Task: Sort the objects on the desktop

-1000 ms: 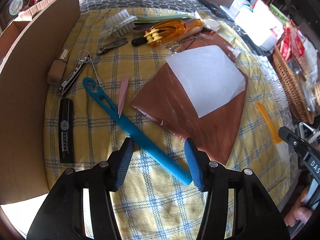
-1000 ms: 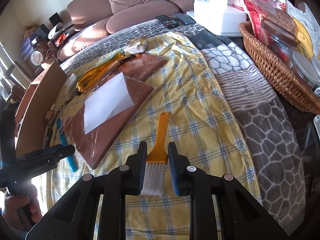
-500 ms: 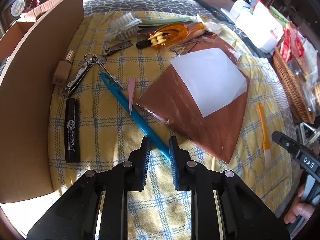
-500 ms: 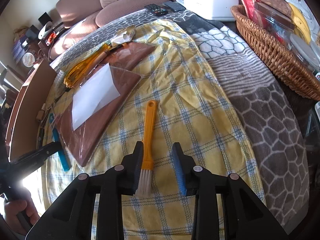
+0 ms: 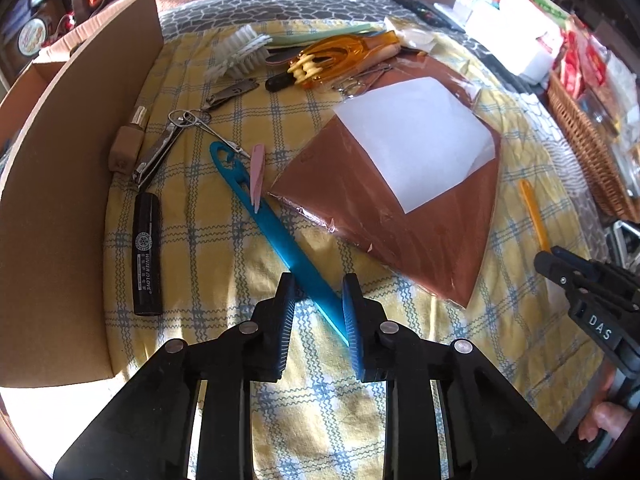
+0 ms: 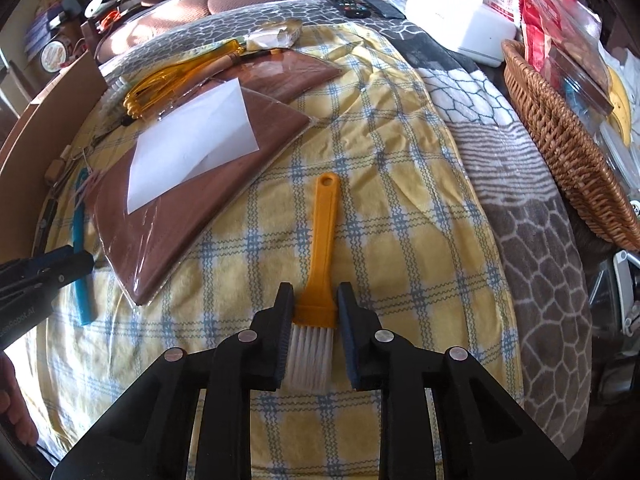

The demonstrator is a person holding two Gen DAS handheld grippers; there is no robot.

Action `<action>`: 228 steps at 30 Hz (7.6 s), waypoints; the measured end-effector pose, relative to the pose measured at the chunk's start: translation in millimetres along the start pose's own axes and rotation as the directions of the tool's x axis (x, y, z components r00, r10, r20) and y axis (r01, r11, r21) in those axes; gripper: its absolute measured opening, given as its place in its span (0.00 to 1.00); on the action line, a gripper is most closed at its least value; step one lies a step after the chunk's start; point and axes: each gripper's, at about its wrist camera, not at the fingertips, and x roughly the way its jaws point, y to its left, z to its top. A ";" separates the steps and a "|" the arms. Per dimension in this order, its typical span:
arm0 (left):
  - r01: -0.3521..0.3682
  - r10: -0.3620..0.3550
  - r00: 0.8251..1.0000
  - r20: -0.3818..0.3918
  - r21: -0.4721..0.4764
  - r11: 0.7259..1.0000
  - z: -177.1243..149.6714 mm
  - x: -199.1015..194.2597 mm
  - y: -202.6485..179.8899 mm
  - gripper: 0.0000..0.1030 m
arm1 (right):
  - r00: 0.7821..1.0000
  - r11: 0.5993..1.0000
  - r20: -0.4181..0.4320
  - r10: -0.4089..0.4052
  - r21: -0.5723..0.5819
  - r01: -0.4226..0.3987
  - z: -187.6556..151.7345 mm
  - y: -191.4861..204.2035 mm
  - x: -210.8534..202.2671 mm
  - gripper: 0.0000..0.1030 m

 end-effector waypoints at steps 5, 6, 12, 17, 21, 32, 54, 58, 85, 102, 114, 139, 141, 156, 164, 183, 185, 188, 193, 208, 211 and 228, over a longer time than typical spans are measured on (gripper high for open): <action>0.003 -0.003 0.999 0.035 -0.005 1.000 -1.8 -8.5 6.1 0.09 | 0.999 0.999 0.023 0.035 0.021 -0.035 2.6 -1.7 -6.4 0.21; 0.009 -0.009 0.999 0.036 -0.007 1.000 -1.4 -9.7 7.0 0.08 | 0.998 0.999 0.033 0.044 0.027 -0.045 3.1 -2.4 -9.3 0.21; 0.046 -0.045 0.997 0.058 -0.015 0.999 -3.1 -24.8 13.0 0.07 | 0.989 0.992 0.098 0.107 0.058 -0.113 9.5 0.8 -29.2 0.05; 0.056 -0.055 0.996 0.071 -0.011 0.998 -4.3 -37.4 21.4 0.05 | 0.983 0.990 0.127 0.132 0.028 -0.137 12.5 16.7 -42.3 0.07; 0.078 -0.076 0.994 0.081 -0.022 0.997 -5.8 -46.7 27.8 0.05 | 0.983 0.991 0.130 0.132 0.018 -0.136 14.8 23.5 -44.4 0.09; 0.161 -0.157 0.985 0.070 -0.041 0.986 -26.6 -55.3 31.3 0.04 | 0.865 0.851 0.009 0.501 0.180 -0.494 16.1 62.1 -10.7 0.29; 0.196 -0.194 0.980 0.047 -0.064 0.978 -48.2 -51.0 49.9 0.00 | 0.838 0.833 -0.089 0.539 0.200 -0.515 11.9 129.2 18.5 0.29; 0.200 -0.198 0.980 0.034 -0.074 0.977 -54.0 -47.3 54.3 0.00 | 0.877 0.876 -0.081 0.474 0.142 -0.460 12.5 127.2 10.6 0.32; 0.181 -0.180 0.983 0.023 -0.021 0.983 -83.7 -40.3 38.9 0.12 | 0.916 0.923 -0.133 0.380 -0.011 -0.384 26.2 173.0 20.3 0.35; 0.241 -0.239 0.970 0.044 -0.049 0.969 -89.3 -41.8 53.0 0.09 | 0.950 0.949 -0.116 0.292 -0.086 -0.302 23.7 180.7 22.3 0.14; 0.272 -0.268 0.960 0.076 -0.050 0.961 -81.5 -57.8 57.2 0.05 | 0.927 0.929 -0.073 0.369 -0.002 -0.370 30.3 172.8 2.5 0.05; 0.265 -0.258 0.960 0.112 -0.049 0.963 -69.2 -86.9 71.6 0.00 | 0.896 0.894 -0.087 0.435 0.157 -0.419 24.3 157.8 -8.9 0.21; 0.244 -0.240 0.966 0.092 -0.030 0.969 -74.9 -80.7 68.3 0.00 | 0.903 0.901 -0.093 0.420 0.159 -0.403 17.5 154.0 -2.8 0.21; 0.193 -0.193 0.981 0.000 0.023 0.981 -82.6 -39.5 40.8 0.00 | 0.956 0.954 -0.031 0.291 0.077 -0.288 25.1 115.4 -23.5 0.35; 0.170 -0.170 0.985 0.000 0.035 0.985 -81.2 -36.8 34.0 0.06 | 0.984 0.978 -0.008 0.175 0.118 -0.173 29.8 56.7 -30.7 0.44; 0.322 -0.324 0.946 -0.024 -0.054 0.945 -87.2 -29.4 39.9 0.00 | 0.891 0.892 -0.086 0.446 0.124 -0.434 18.4 127.1 -1.8 0.32; 0.315 -0.315 0.949 -0.006 -0.053 0.948 -85.1 -33.6 44.6 0.00 | 0.894 0.894 -0.080 0.441 0.124 -0.430 26.1 129.8 0.6 0.32; 0.308 -0.308 0.951 -0.003 -0.047 0.950 -80.4 -36.2 49.5 0.00 | 0.899 0.901 -0.088 0.430 0.106 -0.421 40.6 139.5 6.7 0.33; 0.315 -0.316 0.949 -0.009 -0.050 0.948 -80.0 -33.0 54.4 0.00 | 0.907 0.917 -0.137 0.398 0.070 -0.392 54.3 163.9 25.3 0.33; 0.339 -0.341 0.940 -0.017 -0.066 0.938 -80.6 -24.1 60.2 0.00 | 0.976 0.977 -0.112 0.189 -0.075 -0.198 53.1 191.2 35.0 0.18; 0.337 -0.339 0.941 -0.019 -0.062 0.939 -79.5 -23.4 59.3 0.00 | 0.969 0.972 -0.099 0.228 -0.043 -0.233 52.9 183.0 32.0 0.18; 0.280 -0.280 0.960 -0.012 0.033 0.959 -54.4 -13.8 39.1 0.00 | 0.932 0.932 0.014 0.361 0.031 -0.362 51.0 150.4 -21.1 0.06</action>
